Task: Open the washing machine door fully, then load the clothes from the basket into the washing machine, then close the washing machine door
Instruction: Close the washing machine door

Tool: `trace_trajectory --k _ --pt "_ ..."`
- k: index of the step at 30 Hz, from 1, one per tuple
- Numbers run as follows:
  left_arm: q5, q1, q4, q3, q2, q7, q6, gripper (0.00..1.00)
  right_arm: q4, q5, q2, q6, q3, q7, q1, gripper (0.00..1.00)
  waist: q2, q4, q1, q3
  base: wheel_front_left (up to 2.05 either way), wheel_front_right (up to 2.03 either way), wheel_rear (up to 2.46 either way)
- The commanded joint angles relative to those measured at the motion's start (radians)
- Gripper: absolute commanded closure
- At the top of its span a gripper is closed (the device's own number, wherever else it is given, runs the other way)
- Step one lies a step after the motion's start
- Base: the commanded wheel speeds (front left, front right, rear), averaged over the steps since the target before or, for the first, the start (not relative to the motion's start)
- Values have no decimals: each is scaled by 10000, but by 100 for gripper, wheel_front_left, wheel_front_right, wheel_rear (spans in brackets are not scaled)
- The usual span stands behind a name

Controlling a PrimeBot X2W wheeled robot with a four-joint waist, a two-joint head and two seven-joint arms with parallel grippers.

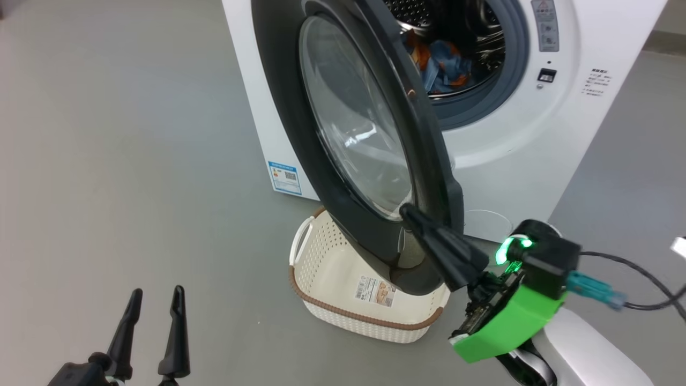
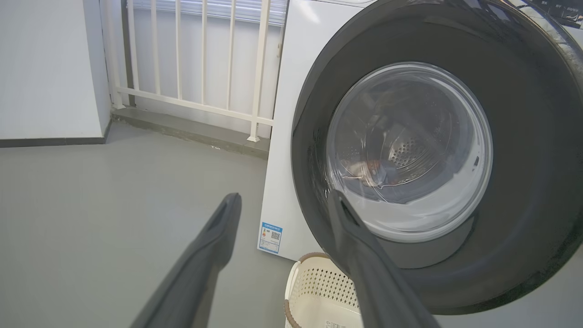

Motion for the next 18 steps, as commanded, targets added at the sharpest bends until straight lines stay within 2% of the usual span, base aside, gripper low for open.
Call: trace_trajectory --k 1,8,18 --pt "-27 -274 -213 271 51 -95 -31 0 -10 -70 -81 16 231 -46 -301 100 0 94 0 91 0 0 0" --pt "-58 -334 -195 229 -6 -95 -31 0 1441 -11 -116 16 744 -46 -539 100 0 329 0 224 0 0 0" --pt "-18 -426 -189 217 121 -95 -31 0 2459 163 43 16 576 -46 -585 100 0 476 0 267 0 0 0"
